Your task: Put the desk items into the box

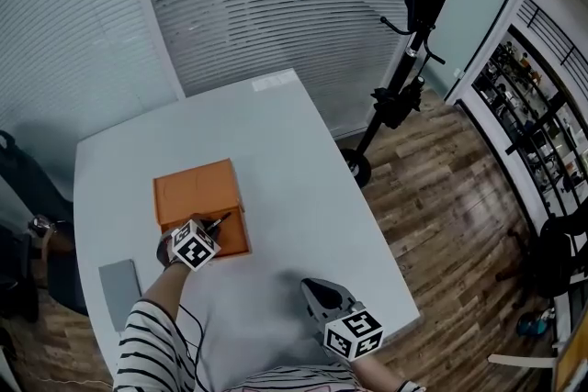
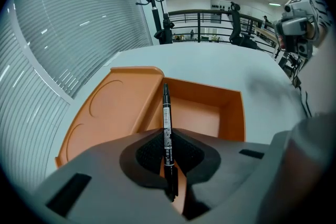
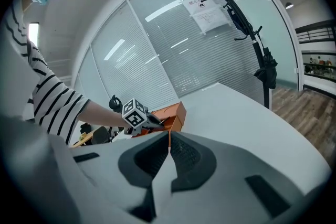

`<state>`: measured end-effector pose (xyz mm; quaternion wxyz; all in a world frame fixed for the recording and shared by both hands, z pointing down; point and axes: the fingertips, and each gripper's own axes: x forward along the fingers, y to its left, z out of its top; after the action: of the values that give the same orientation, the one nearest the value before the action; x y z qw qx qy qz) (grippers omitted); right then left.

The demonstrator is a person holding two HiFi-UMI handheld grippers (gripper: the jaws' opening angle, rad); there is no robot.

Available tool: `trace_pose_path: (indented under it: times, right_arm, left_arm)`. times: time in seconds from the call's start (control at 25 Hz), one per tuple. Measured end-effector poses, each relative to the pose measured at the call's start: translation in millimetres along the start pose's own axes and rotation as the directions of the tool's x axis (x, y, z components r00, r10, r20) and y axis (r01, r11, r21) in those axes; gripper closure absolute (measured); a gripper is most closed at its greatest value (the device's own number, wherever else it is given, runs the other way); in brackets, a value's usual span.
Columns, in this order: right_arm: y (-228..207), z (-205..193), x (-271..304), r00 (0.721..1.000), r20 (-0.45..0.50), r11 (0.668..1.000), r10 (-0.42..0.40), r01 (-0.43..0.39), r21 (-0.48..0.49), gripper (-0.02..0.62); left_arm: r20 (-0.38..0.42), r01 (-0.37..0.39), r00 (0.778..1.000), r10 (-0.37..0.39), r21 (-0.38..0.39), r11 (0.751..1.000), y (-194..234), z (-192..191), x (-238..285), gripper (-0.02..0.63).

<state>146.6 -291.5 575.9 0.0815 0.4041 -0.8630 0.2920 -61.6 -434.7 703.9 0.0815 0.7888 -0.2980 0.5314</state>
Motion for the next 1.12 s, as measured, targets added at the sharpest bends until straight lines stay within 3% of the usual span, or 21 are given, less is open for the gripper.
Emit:
trace_pose_path:
  times: [0.72,1.12]
  right_arm:
    - [-6.3,-5.5,1.3,1.0,-0.012,1.0,-0.019,0.019,0.009,0.568]
    - [-10.5,-4.2,3.0,1.0,-0.011,1.0,-0.025,0.025,0.007,0.568]
  left_arm:
    - [-0.087,-0.017,0.996,0.018,0.014,1.0,-8.9,-0.7,22.4,0.566]
    - [-0.08,-0.02,0.997,0.021,0.008,1.0,-6.1,1.0,24.3,0.566]
